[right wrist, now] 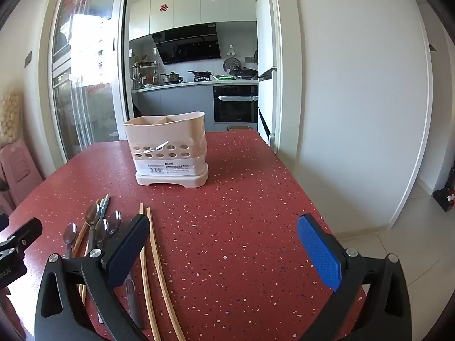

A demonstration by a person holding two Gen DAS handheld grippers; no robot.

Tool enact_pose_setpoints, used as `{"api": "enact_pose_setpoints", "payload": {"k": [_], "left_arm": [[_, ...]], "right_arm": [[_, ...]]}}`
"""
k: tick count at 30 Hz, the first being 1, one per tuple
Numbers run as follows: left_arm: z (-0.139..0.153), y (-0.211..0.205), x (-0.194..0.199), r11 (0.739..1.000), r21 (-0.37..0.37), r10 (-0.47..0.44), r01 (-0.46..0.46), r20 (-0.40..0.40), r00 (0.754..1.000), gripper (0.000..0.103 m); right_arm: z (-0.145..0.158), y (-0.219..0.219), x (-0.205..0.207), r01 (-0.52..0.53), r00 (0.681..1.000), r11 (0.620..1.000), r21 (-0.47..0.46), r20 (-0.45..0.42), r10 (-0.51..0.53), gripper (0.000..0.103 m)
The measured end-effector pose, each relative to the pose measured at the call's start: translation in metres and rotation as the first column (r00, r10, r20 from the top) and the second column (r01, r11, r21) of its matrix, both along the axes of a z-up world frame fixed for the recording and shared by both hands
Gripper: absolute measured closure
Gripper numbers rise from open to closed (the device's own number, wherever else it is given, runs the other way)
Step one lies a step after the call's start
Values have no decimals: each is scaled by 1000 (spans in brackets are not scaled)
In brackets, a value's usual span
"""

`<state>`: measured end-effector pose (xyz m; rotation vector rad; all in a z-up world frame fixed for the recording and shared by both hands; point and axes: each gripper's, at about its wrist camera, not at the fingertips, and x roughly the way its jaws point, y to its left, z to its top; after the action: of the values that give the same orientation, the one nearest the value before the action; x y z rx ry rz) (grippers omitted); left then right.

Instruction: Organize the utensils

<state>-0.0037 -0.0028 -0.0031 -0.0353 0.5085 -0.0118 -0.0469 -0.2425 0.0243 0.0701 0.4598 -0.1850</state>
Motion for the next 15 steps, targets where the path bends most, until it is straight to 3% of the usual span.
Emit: {"api": "enact_pose_setpoints", "payload": {"k": [15], "left_arm": [[4, -2, -6, 1000, 10, -7, 7, 7, 1000, 0]], "right_arm": [[0, 3, -1, 7, 1000, 1000, -18, -1, -7, 0]]}}
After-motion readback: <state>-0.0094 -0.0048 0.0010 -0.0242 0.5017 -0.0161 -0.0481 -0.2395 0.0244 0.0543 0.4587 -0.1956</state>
